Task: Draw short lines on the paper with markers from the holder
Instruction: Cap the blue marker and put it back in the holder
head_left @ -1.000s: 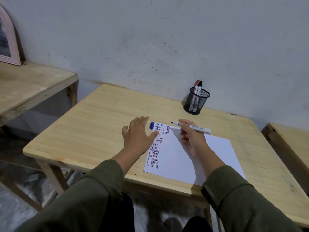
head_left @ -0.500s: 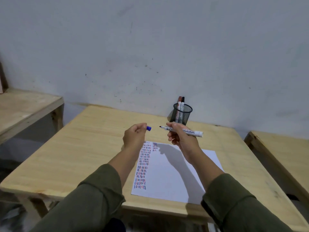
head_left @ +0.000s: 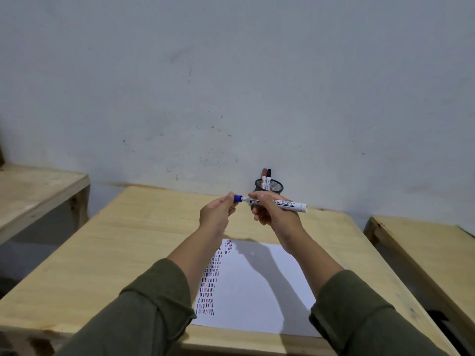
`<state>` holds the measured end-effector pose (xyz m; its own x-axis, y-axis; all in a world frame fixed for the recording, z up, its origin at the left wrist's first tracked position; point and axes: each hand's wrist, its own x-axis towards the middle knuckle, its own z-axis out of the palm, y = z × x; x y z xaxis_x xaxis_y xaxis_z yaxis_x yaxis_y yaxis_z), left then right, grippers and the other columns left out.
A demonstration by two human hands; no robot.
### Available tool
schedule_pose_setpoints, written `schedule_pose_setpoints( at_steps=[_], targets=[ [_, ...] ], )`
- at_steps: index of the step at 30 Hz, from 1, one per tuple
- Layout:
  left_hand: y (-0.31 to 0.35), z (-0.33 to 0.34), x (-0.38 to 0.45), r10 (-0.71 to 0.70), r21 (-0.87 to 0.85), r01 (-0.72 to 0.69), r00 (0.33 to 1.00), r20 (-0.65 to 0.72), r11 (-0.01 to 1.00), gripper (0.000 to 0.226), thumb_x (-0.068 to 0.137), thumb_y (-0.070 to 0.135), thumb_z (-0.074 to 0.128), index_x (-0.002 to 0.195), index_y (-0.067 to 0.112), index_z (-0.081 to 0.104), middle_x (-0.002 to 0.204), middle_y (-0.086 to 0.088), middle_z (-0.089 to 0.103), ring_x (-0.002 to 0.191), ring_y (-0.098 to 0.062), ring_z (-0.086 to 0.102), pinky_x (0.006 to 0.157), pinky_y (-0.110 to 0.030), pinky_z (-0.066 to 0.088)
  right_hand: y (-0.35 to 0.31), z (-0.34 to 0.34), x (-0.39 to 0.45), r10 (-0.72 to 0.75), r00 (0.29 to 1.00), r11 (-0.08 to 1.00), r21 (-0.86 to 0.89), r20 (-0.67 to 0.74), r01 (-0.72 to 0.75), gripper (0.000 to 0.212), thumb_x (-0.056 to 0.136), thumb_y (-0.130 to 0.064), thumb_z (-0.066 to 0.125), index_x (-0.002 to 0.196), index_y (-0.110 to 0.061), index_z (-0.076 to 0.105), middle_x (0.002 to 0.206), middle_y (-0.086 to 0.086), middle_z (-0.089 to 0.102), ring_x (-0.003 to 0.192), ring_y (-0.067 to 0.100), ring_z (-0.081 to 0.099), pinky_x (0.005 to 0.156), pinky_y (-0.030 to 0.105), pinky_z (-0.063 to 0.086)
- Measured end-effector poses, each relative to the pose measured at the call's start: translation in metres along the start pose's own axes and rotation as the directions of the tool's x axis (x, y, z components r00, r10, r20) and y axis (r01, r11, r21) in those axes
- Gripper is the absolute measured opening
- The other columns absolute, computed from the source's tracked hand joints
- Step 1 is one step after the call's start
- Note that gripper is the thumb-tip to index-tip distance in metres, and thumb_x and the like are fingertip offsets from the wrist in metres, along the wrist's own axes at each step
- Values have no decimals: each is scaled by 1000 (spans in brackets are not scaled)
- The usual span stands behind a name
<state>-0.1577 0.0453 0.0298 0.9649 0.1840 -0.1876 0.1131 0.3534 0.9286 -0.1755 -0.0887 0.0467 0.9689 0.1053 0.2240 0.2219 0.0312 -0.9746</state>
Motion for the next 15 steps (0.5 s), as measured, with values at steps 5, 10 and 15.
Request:
schedule_pose_setpoints(
  at_steps=[5, 10, 15],
  targets=[
    [6, 9, -7, -33, 31, 31, 998, 60, 999, 14, 90, 30, 60, 83, 18, 65, 77, 9, 64, 73, 0, 58, 60, -15, 36, -4, -2, -1, -15, 1000, 998, -65, 5, 15, 21, 92, -20, 53, 90, -12, 72, 69, 8, 59, 59, 15, 52, 55, 24, 38],
    [15, 10, -6, -136, 50, 131, 984, 118, 990, 19, 86, 40, 62, 78, 23, 61, 76, 11, 64, 77, -3, 56, 70, -25, 35, -14, -6, -1, -66, 996, 977, -201, 58, 76, 22, 92, -20, 54, 93, -9, 73, 66, 2, 60, 58, 10, 53, 54, 20, 40],
    [16, 24, -8, -146, -146, 162, 983, 113, 976, 16, 89, 29, 62, 77, 19, 61, 49, 12, 64, 50, 4, 60, 43, -10, 34, -16, 1, 4, -24, 997, 999, -31, -79, 22, 23, 90, -15, 52, 82, -14, 73, 60, 3, 59, 55, 16, 50, 55, 24, 39]
  ],
)
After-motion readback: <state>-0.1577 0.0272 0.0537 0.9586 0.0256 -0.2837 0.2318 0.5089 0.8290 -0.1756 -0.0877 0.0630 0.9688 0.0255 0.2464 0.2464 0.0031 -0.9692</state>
